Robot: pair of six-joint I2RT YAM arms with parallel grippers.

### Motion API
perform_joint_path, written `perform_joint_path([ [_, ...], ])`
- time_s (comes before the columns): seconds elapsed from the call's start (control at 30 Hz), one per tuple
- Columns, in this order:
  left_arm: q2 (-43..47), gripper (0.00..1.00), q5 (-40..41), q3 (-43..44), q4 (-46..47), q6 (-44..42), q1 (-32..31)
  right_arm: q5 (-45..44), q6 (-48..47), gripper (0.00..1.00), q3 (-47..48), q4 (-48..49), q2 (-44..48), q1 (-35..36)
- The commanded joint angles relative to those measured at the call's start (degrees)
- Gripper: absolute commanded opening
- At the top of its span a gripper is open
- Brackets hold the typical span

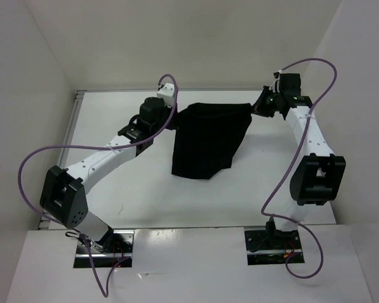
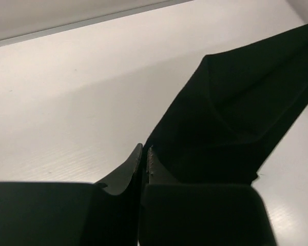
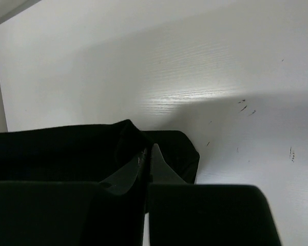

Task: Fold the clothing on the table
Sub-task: Flatten the skirt out

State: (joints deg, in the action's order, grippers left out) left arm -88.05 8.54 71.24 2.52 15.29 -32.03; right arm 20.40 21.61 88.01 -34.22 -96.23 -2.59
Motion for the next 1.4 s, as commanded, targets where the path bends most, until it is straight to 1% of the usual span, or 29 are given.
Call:
perform_joint_path([
  [0.0,6.2,0.0,-7.6,0.5,2.7,3.6,2.1,1.1,-1.6,0.0,-1.4,1.6,7.5,-0.7],
  [0.07,8.1,0.0,-11.8,0.5,1.6,3.6,2.9,2.3,-2.2,0.0,-3.0,1.0,12.0,-0.7],
  [0.17,15.0,0.0,-15.8,-1.4,-0.6,3.6,2.9,4.8,-5.7,0.0,-4.9,-1.2,19.0,0.6],
  [0.27,21.1,0.0,-18.1,-4.6,-1.9,5.4,2.9,4.8,-7.0,0.0,-6.2,-5.3,24.6,4.9],
  [0.3,25.7,0.0,-19.5,-5.8,-3.0,5.4,2.9,5.5,-7.0,0.0,-6.2,-6.3,28.3,5.9],
  [0.37,32.2,0.0,-20.6,-8.0,-4.5,6.9,2.9,6.1,-7.0,0.0,-6.8,-8.9,32.0,8.8],
  [0.4,34.2,0.0,-20.6,-8.0,-6.6,7.8,2.9,6.1,-6.5,0.0,-6.8,-9.7,35.5,9.8],
  [0.5,41.1,0.0,-21.3,-8.8,-10.3,9.1,2.9,9.1,-4.3,0.0,-6.2,-12.4,40.0,11.9],
  [0.53,42.2,0.0,-20.2,-8.8,-11.3,9.1,2.9,9.6,-3.2,0.0,-5.4,-13.1,42.0,12.5],
  [0.6,43.1,0.0,-17.8,-6.8,-14.0,9.8,2.9,10.4,-2.6,0.0,-4.9,-14.3,42.5,12.5],
  [0.63,43.1,0.0,-14.5,-6.3,-14.8,9.8,2.9,9.5,-1.1,0.0,-4.9,-14.8,42.5,13.0],
  [0.73,36.1,0.0,-8.7,-4.0,-17.8,10.3,2.9,6.9,-0.2,0.0,-6.7,-14.3,38.5,13.0],
  [0.77,31.1,0.0,-7.6,-3.4,-18.4,11.0,2.9,6.2,-0.2,0.0,-7.6,-13.5,34.6,13.0],
  [0.83,25.9,0.0,-5.5,-2.3,-18.4,11.5,3.5,4.3,1.3,0.0,-10.2,-9.1,30.2,13.0],
  [0.87,19.8,0.0,-4.1,-0.9,-17.6,11.5,4.6,4.3,1.3,0.0,-11.0,-7.5,24.8,13.0],
  [0.9,16.5,0.0,-4.1,-0.1,-17.6,12.0,5.2,3.2,1.3,0.0,-11.0,-6.1,21.6,13.0],
  [0.93,9.6,0.0,-4.7,1.0,-17.6,12.0,6.2,2.5,1.9,0.0,-11.0,-4.1,18.4,13.0],
  [0.97,6.3,0.0,-6.5,2.8,-16.9,12.0,7.8,2.4,1.3,0.0,-10.2,-3.4,11.0,12.5],
  [1.0,3.3,0.0,-7.2,3.7,-16.2,12.7,8.6,0.1,1.3,0.0,-8.1,-2.8,7.4,12.5],
  [1.03,-2.4,0.0,-7.7,4.5,-15.5,13.4,9.3,-1.1,1.3,0.0,-6.8,-2.2,3.8,12.5],
  [1.07,-5.0,0.0,-8.8,5.6,-14.4,14.0,10.1,-1.1,1.3,0.0,-5.3,-1.6,0.3,12.5],
  [1.1,-7.1,0.0,-8.8,7.3,-13.6,14.8,11.5,-3.5,1.3,0.0,-2.0,-1.6,-6.1,12.5],
  [1.13,-11.0,0.0,-9.3,8.0,-12.9,15.3,12.2,-4.5,1.3,0.0,-0.5,-1.6,-8.8,12.5],
  [1.17,-12.6,0.0,-10.0,9.0,-12.4,15.3,12.9,-5.9,1.3,0.0,0.8,-1.6,-11.1,12.5],
  [1.2,-14.0,0.01,-10.0,9.8,-12.4,16.7,14.3,-7.7,2.8,0.03,2.9,-1.6,-14.1,12.5],
  [1.27,-17.0,0.05,-10.0,10.8,-10.4,17.8,15.8,-12.9,3.8,0.04,4.1,-0.7,-15.5,12.5],
  [1.3,-17.0,0.06,-10.0,10.8,-9.6,18.4,17.0,-14.8,5.0,0.07,4.6,-0.1,-15.5,12.5],
  [1.33,-17.7,0.1,-10.0,10.8,-7.9,18.9,17.6,-18.3,5.5,0.11,5.3,-0.1,-15.5,12.5],
  [1.37,-17.7,0.17,-10.0,10.8,-7.3,19.6,18.1,-20.1,6.1,0.12,5.3,0.6,-15.5,12.5],
])
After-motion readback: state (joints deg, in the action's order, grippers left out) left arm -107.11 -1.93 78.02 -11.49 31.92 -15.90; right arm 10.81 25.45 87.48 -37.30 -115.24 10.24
